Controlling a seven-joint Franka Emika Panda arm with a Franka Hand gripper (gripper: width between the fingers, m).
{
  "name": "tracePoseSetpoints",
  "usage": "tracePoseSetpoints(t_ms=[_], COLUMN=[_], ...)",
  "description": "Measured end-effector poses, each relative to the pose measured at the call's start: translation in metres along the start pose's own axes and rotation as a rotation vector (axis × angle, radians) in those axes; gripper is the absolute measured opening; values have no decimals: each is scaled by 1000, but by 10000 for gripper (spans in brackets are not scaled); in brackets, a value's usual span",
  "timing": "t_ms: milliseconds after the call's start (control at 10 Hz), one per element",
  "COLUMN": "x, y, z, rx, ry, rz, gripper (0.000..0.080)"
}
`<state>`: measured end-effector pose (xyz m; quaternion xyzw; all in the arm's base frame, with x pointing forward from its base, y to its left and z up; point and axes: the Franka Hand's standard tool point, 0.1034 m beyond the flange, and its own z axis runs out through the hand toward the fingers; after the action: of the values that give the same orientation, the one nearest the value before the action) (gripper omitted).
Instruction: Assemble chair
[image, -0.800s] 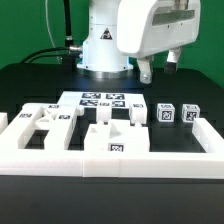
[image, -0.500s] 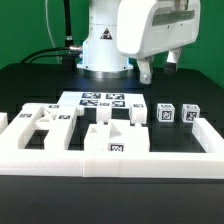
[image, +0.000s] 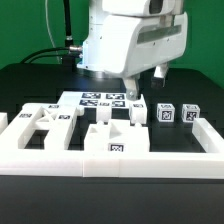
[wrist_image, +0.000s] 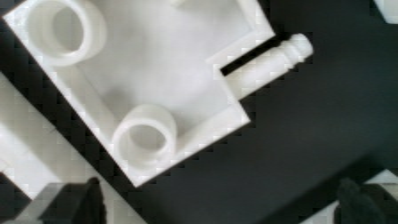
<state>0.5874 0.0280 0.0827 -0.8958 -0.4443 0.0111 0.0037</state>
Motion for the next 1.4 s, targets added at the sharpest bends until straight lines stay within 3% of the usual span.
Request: tracePoseSetpoints(t_ms=[400, 600, 900, 1400], x=[1, -3, -5, 1], y=[-2, 0, 18, 11], z=[1, 10, 21, 23], rx=[3, 7, 9, 42], ry=[1, -5, -2, 8], rz=[182, 303, 434, 816], gripper=[649, 649, 649, 649])
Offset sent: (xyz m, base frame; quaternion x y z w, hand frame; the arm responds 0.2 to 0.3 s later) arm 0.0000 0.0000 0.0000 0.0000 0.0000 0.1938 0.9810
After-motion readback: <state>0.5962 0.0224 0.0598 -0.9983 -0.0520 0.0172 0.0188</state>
